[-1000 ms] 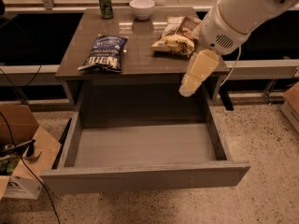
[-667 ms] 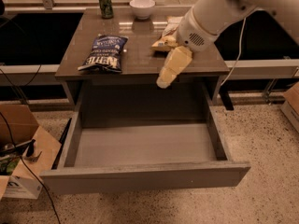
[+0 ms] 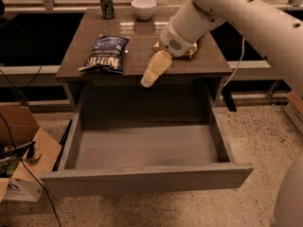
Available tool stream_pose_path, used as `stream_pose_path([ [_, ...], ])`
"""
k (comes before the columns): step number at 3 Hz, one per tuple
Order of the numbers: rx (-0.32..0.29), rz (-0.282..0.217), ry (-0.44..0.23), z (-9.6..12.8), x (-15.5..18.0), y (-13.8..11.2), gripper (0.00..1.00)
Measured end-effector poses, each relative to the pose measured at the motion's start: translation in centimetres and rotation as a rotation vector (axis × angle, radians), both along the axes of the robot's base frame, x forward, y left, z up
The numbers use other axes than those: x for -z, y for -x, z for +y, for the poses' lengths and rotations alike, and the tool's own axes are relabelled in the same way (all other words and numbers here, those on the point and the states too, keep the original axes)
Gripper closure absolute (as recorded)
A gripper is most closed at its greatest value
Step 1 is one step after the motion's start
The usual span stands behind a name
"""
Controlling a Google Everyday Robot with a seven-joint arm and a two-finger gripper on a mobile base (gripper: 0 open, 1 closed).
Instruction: Place blue chip bag into top drawer
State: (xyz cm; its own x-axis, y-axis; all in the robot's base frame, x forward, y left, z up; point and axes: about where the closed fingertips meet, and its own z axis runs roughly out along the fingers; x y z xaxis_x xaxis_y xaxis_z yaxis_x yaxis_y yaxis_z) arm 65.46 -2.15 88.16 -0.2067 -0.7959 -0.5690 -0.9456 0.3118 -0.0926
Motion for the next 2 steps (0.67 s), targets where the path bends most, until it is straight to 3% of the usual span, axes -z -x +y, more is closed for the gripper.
stream_pose_path([
  [1,0.028,0.024,-0.013,0.5,0.6,0.3,0.00],
  [2,0.063,0.021,-0.076,3.2,1.1,0.6,0.00],
])
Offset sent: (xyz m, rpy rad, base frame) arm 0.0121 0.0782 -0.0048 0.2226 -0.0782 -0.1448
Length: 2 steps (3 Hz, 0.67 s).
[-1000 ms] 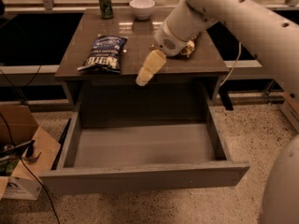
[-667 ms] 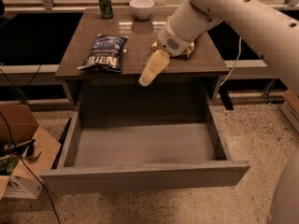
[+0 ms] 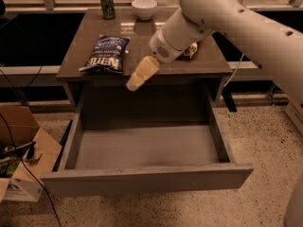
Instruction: Place blue chip bag into top drawer
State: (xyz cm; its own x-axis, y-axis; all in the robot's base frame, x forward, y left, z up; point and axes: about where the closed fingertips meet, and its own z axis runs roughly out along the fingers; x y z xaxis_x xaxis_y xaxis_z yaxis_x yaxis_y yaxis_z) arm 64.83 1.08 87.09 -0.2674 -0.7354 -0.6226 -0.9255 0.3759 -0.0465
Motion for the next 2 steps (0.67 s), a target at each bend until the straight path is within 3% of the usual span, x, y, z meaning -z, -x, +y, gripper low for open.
stream_pose_path([
  [1,0.002,-0.053,-0.085,4.9,0.0,-1.2,0.00],
  [2,-0.023,-0.076,-0.158,9.6,0.3,-2.3,0.00],
])
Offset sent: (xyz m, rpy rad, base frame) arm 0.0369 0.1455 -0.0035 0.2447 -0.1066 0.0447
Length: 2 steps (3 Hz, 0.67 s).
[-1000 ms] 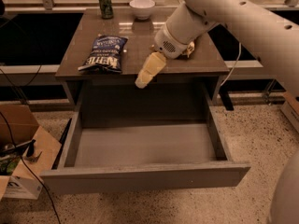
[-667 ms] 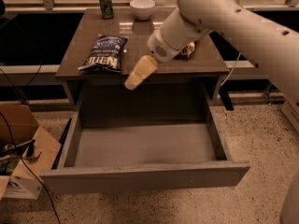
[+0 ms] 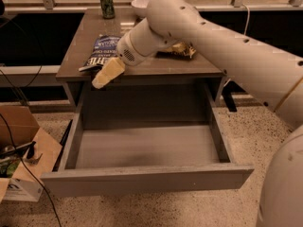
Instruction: Place blue chip bag into top drawer
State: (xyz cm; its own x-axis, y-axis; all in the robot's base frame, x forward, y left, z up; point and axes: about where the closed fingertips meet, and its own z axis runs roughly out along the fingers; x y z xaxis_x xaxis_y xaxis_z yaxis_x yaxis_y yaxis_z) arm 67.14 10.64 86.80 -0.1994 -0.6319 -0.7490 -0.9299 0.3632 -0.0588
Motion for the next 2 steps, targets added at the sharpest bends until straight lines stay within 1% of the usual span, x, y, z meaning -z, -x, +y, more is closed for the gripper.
stream_pose_path([
  [1,-0.006,-0.004,-0.055,2.9,0.6,-1.9,0.00],
  [2,0.015,-0.007,-0.085,4.0,1.0,-4.7,0.00],
])
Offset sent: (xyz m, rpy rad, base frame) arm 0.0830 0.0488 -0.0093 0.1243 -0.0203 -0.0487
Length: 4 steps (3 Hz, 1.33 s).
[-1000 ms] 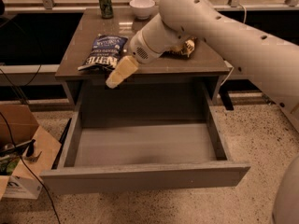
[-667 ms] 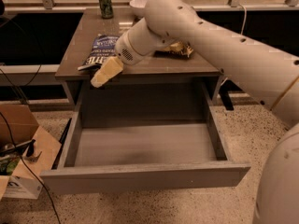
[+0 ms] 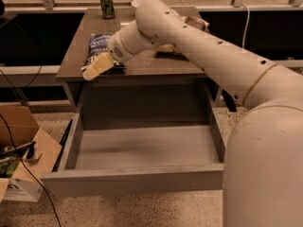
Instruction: Place blue chip bag into top drawer
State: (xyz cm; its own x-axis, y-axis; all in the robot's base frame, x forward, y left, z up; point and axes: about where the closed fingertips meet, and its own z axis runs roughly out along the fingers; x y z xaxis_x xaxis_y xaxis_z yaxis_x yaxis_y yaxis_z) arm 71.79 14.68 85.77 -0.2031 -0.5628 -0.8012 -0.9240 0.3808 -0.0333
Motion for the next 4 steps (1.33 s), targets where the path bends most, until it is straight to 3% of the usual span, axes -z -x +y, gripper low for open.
stream_pose_path([
  [2,0.065,0.010,-0.031,-0.8,1.2,-2.4,0.42],
  [4,0.121,-0.017,-0.047,-3.4,0.4,-1.4,0.89],
])
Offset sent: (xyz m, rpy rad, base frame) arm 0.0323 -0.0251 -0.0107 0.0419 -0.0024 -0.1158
